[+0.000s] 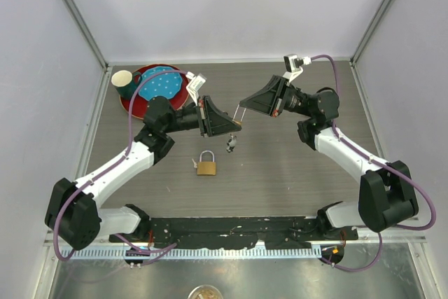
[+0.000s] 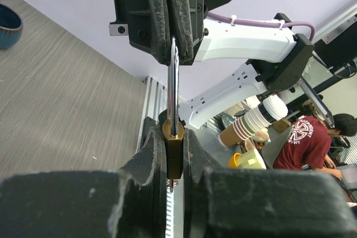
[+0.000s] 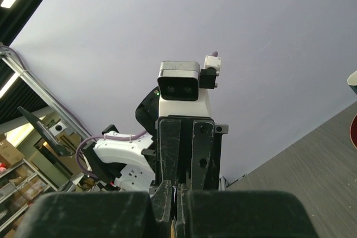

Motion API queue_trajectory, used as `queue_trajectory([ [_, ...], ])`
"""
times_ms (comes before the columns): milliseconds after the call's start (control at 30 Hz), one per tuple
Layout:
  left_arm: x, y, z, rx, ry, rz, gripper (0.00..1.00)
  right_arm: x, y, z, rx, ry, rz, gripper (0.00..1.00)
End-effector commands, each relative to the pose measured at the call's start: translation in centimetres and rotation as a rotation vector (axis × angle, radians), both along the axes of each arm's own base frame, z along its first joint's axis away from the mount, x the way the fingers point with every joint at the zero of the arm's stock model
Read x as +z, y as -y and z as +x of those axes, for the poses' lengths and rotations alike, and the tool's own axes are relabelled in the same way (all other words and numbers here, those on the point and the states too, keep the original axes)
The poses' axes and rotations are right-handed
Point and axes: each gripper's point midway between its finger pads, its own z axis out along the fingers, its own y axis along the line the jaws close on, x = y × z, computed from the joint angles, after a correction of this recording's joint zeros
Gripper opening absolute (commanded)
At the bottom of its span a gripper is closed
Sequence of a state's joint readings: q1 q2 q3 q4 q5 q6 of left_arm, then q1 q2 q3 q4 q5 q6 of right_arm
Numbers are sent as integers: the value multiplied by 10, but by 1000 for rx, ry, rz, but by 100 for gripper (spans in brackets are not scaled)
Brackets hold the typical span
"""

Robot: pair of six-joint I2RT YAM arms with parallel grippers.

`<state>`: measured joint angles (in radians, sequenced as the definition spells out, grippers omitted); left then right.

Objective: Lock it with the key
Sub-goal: Lock the lock.

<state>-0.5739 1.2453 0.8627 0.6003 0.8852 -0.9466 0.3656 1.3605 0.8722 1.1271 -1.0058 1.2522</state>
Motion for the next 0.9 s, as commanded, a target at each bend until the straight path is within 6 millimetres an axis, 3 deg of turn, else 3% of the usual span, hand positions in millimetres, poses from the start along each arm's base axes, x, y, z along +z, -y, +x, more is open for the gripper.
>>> queue_trajectory([
  [0,19,-2,-4,-14,57,-49,0,15,-1,-8,5,97,28,2],
  [400,27,-3,2,32,75,-50,0,17,3,-7,-62,97,28,2],
  [700,25,-20,20,182,69,-19,0,-16,19,7,-305,9,-94,1],
  [867,26,-32,30,265,67,-30,0,-39,25,-4,-314,-43,-124,2],
])
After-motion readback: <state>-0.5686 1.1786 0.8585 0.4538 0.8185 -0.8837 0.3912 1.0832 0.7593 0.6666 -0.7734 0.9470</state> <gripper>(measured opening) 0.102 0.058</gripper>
